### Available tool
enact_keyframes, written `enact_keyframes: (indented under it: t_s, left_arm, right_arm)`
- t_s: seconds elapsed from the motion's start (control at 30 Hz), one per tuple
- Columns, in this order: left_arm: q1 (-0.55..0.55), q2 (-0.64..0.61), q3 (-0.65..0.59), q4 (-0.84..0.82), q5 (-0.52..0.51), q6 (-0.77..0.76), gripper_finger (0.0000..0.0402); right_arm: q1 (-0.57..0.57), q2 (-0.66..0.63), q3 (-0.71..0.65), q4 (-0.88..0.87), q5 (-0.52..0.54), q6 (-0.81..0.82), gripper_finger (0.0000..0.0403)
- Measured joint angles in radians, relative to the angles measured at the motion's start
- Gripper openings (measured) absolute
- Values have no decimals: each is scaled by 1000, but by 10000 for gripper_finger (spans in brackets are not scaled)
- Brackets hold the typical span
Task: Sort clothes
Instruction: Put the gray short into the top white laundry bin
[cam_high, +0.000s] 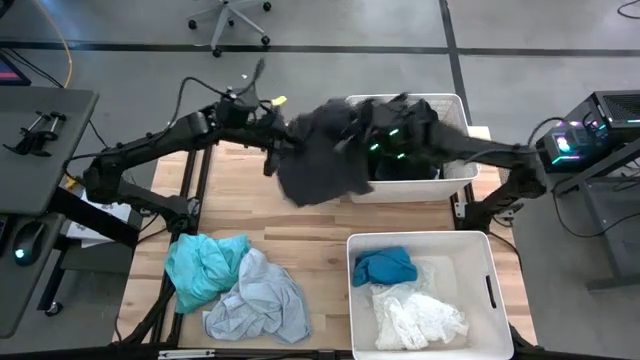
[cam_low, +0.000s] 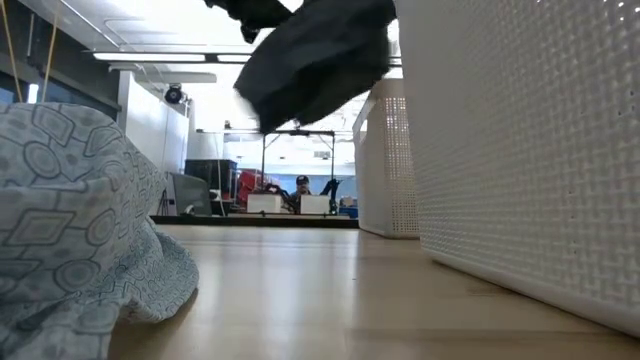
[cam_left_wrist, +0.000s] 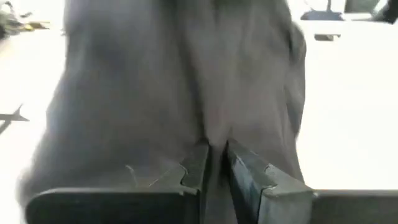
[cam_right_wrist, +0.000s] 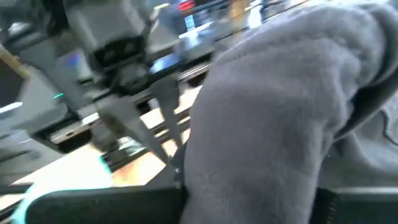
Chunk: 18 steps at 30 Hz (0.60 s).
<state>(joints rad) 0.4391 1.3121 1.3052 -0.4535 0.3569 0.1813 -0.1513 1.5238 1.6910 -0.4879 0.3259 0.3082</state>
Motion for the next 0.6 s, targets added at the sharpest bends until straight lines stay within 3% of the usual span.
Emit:
enact_keyframes:
  t_s: [0.27,0.43,0.6]
  left_arm:
    - [62,-57,-3,12,-67,-12,54]
    - [81,-57,-3,9,-118,-13,53]
    - [85,-53,-4,10,-115,-13,53]
  right_arm:
    - [-7,-22,416,-652,404,44,46]
    - [-61,-26,513,-957,416,195,46]
    - [-137,-22,427,-1077,324,276,48]
